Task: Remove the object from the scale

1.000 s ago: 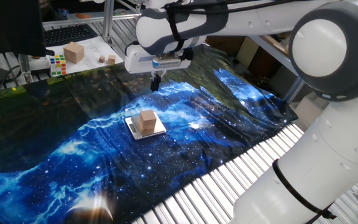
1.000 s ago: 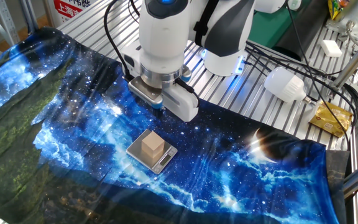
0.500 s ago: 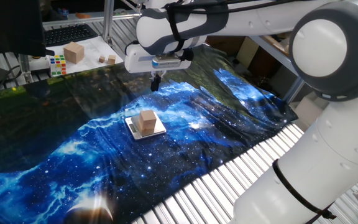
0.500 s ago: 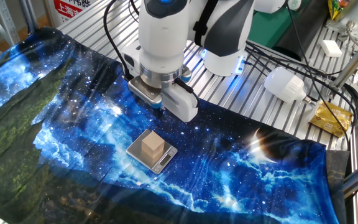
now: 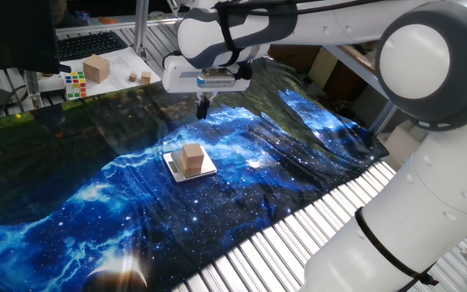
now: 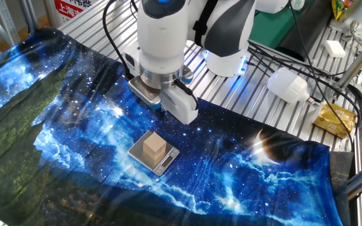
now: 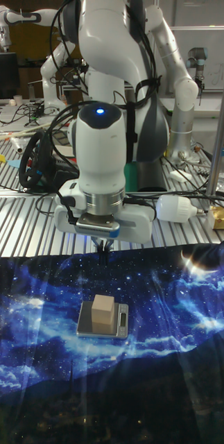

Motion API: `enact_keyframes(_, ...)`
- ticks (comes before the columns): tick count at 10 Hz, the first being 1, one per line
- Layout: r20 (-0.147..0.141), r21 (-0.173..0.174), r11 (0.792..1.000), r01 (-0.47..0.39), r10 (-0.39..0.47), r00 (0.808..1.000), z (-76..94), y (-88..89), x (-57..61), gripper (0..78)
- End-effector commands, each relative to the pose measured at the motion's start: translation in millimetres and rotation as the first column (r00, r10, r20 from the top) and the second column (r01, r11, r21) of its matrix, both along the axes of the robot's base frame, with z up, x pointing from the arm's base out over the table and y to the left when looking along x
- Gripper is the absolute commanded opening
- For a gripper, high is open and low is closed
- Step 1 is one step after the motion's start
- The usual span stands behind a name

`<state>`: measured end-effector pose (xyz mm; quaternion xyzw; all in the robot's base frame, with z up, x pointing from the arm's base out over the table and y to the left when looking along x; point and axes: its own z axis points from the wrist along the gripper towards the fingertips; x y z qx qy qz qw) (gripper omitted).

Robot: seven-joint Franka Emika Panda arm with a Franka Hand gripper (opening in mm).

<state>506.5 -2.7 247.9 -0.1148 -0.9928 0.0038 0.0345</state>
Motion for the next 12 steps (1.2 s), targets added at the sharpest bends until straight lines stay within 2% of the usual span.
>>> enact_keyframes(1,-0.024,0.011,1.0,-0.013,0.013,1.0,1.1,-0.3,0.7,0.0)
enact_keyframes(4,-0.023,-0.002,1.0,-0.008,0.008,1.0,0.0,-1.3,2.3,0.0)
enact_keyframes(8,-0.025,-0.002,1.0,-0.028,0.028,0.999,-5.1,-4.2,8.0,0.0)
enact_keyframes(12,-0.028,-0.006,1.0,-0.029,0.028,0.999,-17.6,-2.8,16.4,0.0)
